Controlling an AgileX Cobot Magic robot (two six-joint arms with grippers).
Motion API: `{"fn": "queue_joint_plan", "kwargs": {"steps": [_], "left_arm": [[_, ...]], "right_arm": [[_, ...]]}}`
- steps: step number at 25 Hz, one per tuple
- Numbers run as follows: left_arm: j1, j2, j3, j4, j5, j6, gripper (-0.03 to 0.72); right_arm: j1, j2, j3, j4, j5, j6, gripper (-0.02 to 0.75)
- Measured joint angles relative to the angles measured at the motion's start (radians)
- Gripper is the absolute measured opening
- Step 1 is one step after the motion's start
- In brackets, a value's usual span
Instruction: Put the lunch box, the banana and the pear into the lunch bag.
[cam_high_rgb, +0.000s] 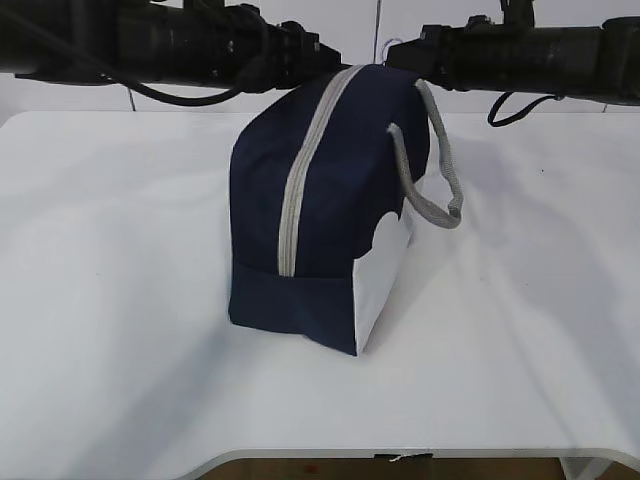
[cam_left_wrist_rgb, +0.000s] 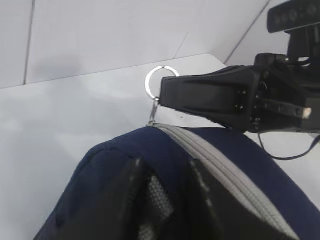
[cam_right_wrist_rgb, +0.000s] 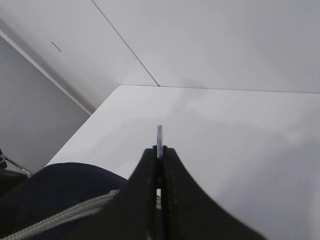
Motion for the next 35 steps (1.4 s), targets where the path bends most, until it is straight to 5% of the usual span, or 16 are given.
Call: {"fn": "queue_joint_plan", "kwargs": {"steps": [6, 35], "left_arm": [[0.0, 0.016, -0.027, 0.002, 0.044, -0.002, 0.046], [0.0, -0.046, -0.027, 0.045, 0.237, -0.002, 0.029]], "right_arm": [[0.0, 0.0, 0.0, 0.0, 0.0, 0.0, 0.006], [-0.002, 0.002, 0.0, -0.078, -0.051, 0.059, 0.006]]}}
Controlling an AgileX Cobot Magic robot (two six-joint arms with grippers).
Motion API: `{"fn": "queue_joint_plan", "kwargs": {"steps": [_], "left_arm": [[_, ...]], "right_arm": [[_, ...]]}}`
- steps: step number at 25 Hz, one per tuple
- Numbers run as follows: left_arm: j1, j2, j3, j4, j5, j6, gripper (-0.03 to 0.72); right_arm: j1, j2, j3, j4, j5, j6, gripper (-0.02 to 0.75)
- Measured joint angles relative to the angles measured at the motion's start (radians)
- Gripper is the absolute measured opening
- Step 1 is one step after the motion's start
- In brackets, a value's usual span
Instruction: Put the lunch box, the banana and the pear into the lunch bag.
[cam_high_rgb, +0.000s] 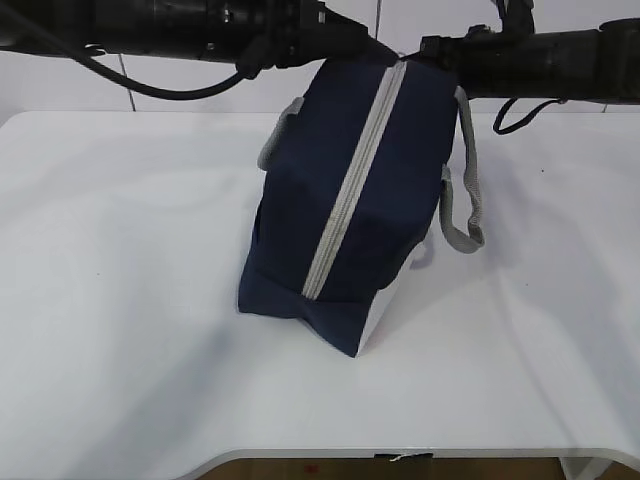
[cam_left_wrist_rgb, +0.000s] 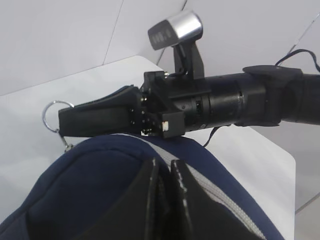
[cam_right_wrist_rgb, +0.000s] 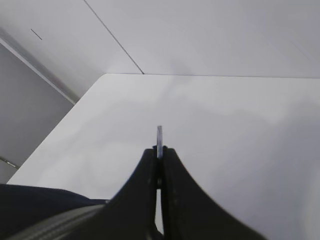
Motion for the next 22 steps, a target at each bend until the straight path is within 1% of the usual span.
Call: {"fn": "queue_joint_plan", "kwargs": {"steps": [5, 9, 22], "left_arm": [[0.0, -0.018, 0.002, 0.011, 0.002, 0.0, 0.029], [0.0, -0.019, 0.002, 0.015, 0.004, 0.0, 0.028], [0.002, -0.029, 0.004, 0.034, 0.004, 0.006, 0.027]], "right_arm": [[0.0, 0.02, -0.002, -0.04, -0.002, 0.063, 0.006], [0.0, 0.043, -0.002, -0.05, 0.0, 0.092, 0.006], [0.0, 0.065, -0.004, -0.058, 0.025, 0.105, 0.006]]}}
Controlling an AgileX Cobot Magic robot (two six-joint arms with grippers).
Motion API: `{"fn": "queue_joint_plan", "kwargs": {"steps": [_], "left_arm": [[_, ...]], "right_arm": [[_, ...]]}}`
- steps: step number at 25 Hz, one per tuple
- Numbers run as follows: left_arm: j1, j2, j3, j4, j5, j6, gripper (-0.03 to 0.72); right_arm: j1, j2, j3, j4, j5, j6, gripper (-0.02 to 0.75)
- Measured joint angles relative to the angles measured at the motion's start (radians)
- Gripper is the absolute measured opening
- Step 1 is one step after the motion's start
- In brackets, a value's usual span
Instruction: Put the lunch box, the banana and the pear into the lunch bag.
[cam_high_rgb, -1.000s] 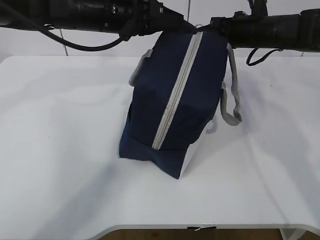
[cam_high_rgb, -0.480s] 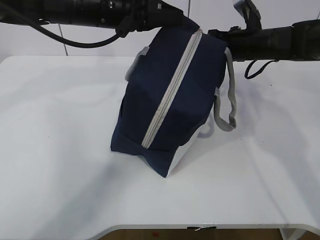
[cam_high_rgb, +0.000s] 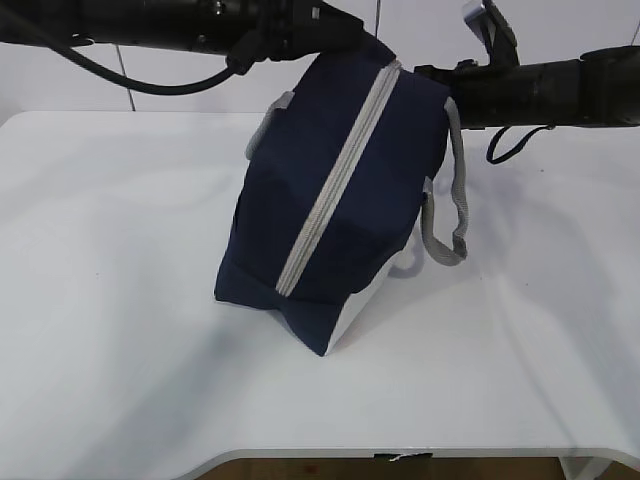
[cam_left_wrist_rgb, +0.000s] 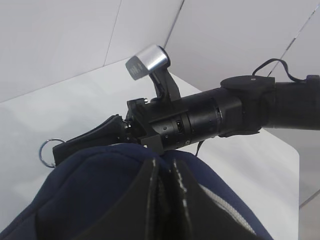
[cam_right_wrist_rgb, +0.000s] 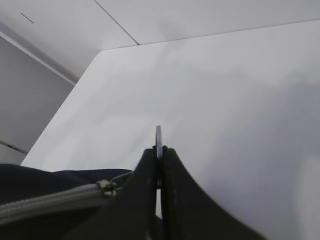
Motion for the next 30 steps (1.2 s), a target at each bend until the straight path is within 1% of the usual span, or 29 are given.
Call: {"fn": "queue_joint_plan", "kwargs": {"steps": [2, 3, 4, 5, 6, 8, 10, 11, 12, 14, 16, 21, 25, 28, 30], "left_arm": [[0.0, -0.002, 0.0, 0.002, 0.0, 0.002, 0.027], [0.0, -0.004, 0.0, 0.004, 0.0, 0.002, 0.027], [0.0, -0.006, 0.0, 0.004, 0.0, 0.002, 0.027], [0.0, -0.006, 0.0, 0.004, 0.0, 0.002, 0.027], [0.0, -0.008, 0.0, 0.004, 0.002, 0.003, 0.027], [0.0, -0.01, 0.0, 0.004, 0.002, 0.004, 0.027], [0.0, -0.012, 0.0, 0.002, 0.002, 0.006, 0.027], [0.0, -0.012, 0.0, 0.0, 0.0, 0.006, 0.027], [0.0, -0.014, 0.0, 0.0, -0.004, 0.006, 0.027], [0.0, -0.014, 0.0, 0.0, -0.01, 0.006, 0.027], [0.0, -0.014, 0.0, -0.001, -0.018, 0.006, 0.027], [0.0, -0.008, 0.0, -0.011, -0.041, 0.006, 0.027], [0.0, -0.001, 0.0, -0.016, -0.149, 0.006, 0.027], [0.0, 0.007, 0.0, -0.03, -0.24, 0.006, 0.034], [0.0, 0.017, -0.004, -0.04, -0.267, 0.006, 0.068]], "right_arm": [[0.0, 0.0, 0.0, 0.006, 0.006, 0.0, 0.008], [0.0, 0.001, 0.0, 0.012, 0.012, 0.0, 0.02], [0.0, 0.001, -0.002, 0.014, 0.016, 0.0, 0.052], [0.0, 0.002, -0.008, 0.014, 0.018, 0.0, 0.096], [0.0, 0.005, -0.015, 0.014, 0.024, 0.0, 0.169], [0.0, 0.005, -0.037, 0.012, 0.033, 0.0, 0.341], [0.0, 0.005, -0.063, 0.012, 0.038, 0.0, 0.464], [0.0, 0.003, -0.073, 0.008, 0.038, 0.0, 0.501], [0.0, -0.002, -0.085, 0.002, 0.038, 0.0, 0.52], [0.0, -0.017, -0.113, -0.023, 0.04, 0.0, 0.543], [0.0, -0.041, -0.143, -0.061, 0.047, 0.005, 0.549], [0.0, -0.107, -0.224, -0.203, 0.075, 0.083, 0.555], [0.0, -0.139, -0.27, -0.327, 0.123, 0.172, 0.556], [0.0, -0.155, -0.288, -0.392, 0.15, 0.223, 0.556], [0.0, -0.164, -0.289, -0.417, 0.16, 0.242, 0.556]]}}
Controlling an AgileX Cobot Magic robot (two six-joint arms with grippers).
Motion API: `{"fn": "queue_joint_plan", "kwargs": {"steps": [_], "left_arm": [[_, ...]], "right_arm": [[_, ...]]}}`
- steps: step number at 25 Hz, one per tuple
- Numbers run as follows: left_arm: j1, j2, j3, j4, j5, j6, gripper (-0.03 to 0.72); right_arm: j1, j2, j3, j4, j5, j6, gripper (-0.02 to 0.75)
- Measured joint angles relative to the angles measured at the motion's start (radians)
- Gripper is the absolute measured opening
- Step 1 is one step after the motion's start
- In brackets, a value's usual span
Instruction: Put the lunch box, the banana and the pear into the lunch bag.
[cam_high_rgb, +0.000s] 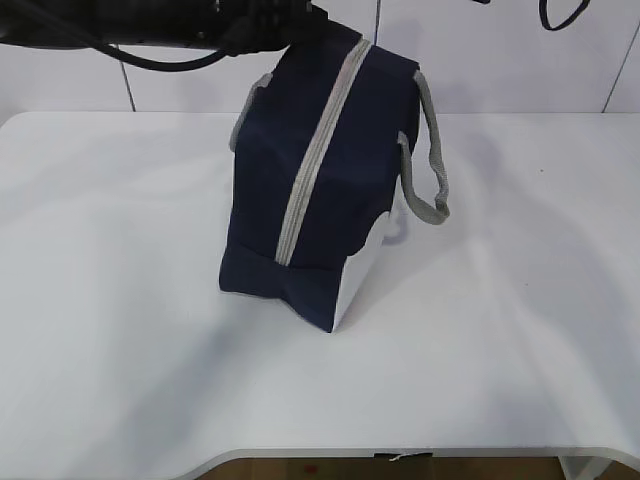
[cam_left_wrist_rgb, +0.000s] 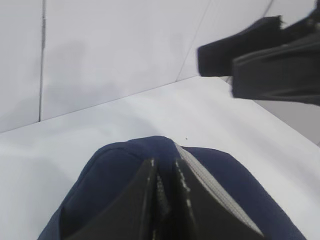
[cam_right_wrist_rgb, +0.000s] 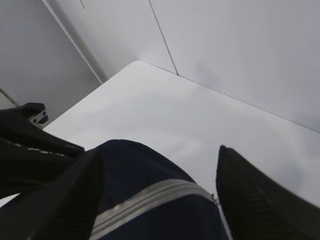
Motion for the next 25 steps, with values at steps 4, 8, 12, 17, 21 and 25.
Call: {"fn": "queue_joint_plan", "kwargs": {"steps": [4, 8, 12, 17, 21, 25], "left_arm": [[0.0, 0.021, -0.002, -0.018, -0.016, 0.0, 0.249], [0.0, 0.028, -0.002, -0.02, -0.054, 0.0, 0.438], [0.0, 0.026, -0.005, -0.012, -0.071, 0.0, 0.494], [0.0, -0.047, -0.005, 0.013, -0.044, 0.0, 0.503], [0.0, -0.131, -0.005, 0.072, 0.022, -0.009, 0.504], [0.004, -0.214, -0.005, 0.273, 0.135, -0.157, 0.498]], "right_arm": [[0.0, -0.017, 0.0, -0.032, 0.019, 0.03, 0.556], [0.0, -0.039, 0.0, -0.091, 0.052, 0.063, 0.556], [0.0, -0.07, -0.017, -0.185, 0.108, 0.132, 0.556], [0.0, -0.115, -0.029, -0.256, 0.19, 0.206, 0.556], [0.0, -0.153, -0.03, -0.308, 0.254, 0.266, 0.556], [0.0, -0.182, -0.034, -0.355, 0.301, 0.34, 0.556]]}}
